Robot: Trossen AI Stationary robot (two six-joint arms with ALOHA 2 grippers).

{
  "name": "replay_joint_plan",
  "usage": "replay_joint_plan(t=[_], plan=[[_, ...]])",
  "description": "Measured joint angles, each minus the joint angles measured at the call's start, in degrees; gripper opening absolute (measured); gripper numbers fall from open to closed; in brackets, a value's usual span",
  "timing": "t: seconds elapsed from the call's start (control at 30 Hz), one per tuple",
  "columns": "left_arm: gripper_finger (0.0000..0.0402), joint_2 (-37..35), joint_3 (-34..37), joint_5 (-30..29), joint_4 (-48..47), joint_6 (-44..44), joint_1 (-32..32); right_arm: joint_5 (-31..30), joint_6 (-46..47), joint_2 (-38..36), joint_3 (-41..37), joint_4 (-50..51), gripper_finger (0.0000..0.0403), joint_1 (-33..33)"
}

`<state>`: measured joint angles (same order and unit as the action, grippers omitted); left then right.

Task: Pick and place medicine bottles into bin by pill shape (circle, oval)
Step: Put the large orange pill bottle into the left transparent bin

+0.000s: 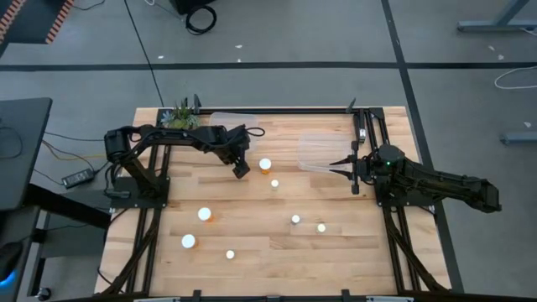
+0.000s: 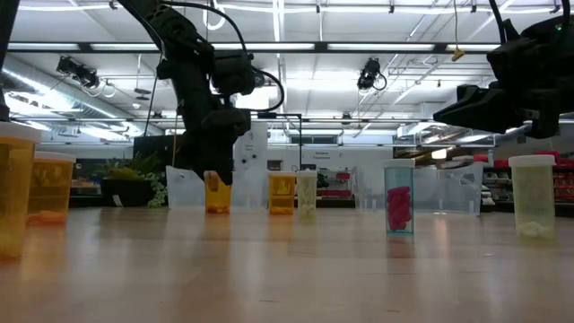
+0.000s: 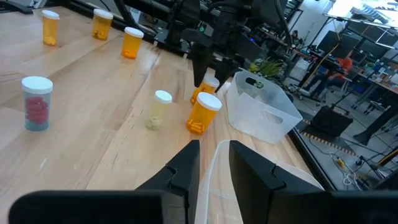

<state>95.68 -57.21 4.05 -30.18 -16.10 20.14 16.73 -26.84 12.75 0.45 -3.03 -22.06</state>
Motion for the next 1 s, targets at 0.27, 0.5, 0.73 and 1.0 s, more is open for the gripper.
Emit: replay_joint_plan(t=[0.27, 0.5, 0.73, 1.0], plan=[[0.0279, 0.0, 0.0, -0.2, 0.0, -1.3, 0.0, 0.0, 0.0, 0.0, 0.0, 0.0, 0.0093, 0.0], [0.0227, 0.0, 0.0, 0.0, 0.0, -1.3, 0.0, 0.0, 0.0, 0.0, 0.0, 0.0, 0.0093, 0.0], [0.0234, -0.1, -3.1, 1.2, -6.5, -0.8, 0.0, 0.0, 0.0, 0.0, 0.0, 0.0, 0.0093, 0.0], [0.0227, -0.1, -13.6, -1.4, -18.0, 3.0, 0.4, 0.0, 0.0, 0.0, 0.0, 0.0, 0.0093, 0.0]])
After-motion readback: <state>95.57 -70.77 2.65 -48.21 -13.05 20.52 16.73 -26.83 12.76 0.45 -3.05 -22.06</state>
